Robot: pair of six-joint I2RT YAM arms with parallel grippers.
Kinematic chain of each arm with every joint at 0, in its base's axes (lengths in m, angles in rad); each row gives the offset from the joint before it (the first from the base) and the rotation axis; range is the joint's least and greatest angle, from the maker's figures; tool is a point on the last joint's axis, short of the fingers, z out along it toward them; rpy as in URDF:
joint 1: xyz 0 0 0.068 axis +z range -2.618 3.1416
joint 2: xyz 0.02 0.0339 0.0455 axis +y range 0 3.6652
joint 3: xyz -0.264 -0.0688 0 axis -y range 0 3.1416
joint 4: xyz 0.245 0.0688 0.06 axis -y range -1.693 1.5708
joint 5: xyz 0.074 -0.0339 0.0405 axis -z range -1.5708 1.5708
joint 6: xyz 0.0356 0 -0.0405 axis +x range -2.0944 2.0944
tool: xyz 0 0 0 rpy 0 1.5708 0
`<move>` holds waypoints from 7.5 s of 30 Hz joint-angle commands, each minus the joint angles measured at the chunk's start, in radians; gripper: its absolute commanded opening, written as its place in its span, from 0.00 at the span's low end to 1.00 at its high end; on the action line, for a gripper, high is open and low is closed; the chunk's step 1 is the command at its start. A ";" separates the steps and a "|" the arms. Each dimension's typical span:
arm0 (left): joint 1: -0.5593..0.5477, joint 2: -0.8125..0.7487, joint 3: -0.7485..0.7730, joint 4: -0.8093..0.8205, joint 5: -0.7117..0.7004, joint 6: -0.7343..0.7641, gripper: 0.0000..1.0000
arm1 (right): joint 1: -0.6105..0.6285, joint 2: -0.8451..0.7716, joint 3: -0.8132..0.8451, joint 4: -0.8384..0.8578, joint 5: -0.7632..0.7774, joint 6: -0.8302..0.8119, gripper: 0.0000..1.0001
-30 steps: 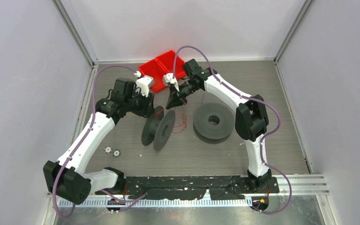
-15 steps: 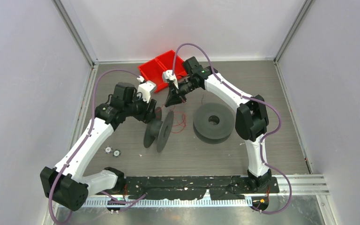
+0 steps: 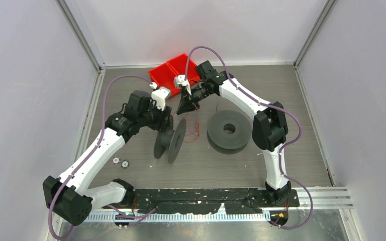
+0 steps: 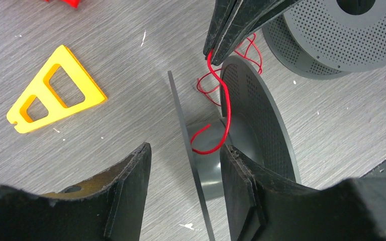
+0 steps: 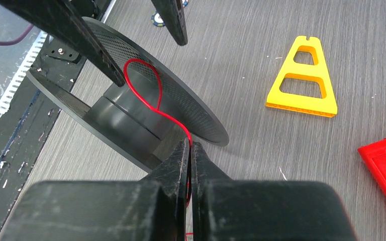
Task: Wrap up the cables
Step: Wrap the cable around the cable reel.
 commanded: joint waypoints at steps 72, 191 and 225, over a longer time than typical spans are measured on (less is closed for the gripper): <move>0.084 -0.282 0.394 -0.159 0.109 -0.147 0.00 | 0.146 -0.451 -0.862 1.394 0.326 0.801 0.84; 0.233 -0.387 0.314 0.221 0.199 -0.480 0.00 | 0.261 -0.470 -1.164 1.808 0.358 1.127 0.50; 0.233 -0.416 0.307 0.180 0.034 -0.415 0.00 | 0.250 -0.387 -1.258 1.830 0.287 1.170 0.67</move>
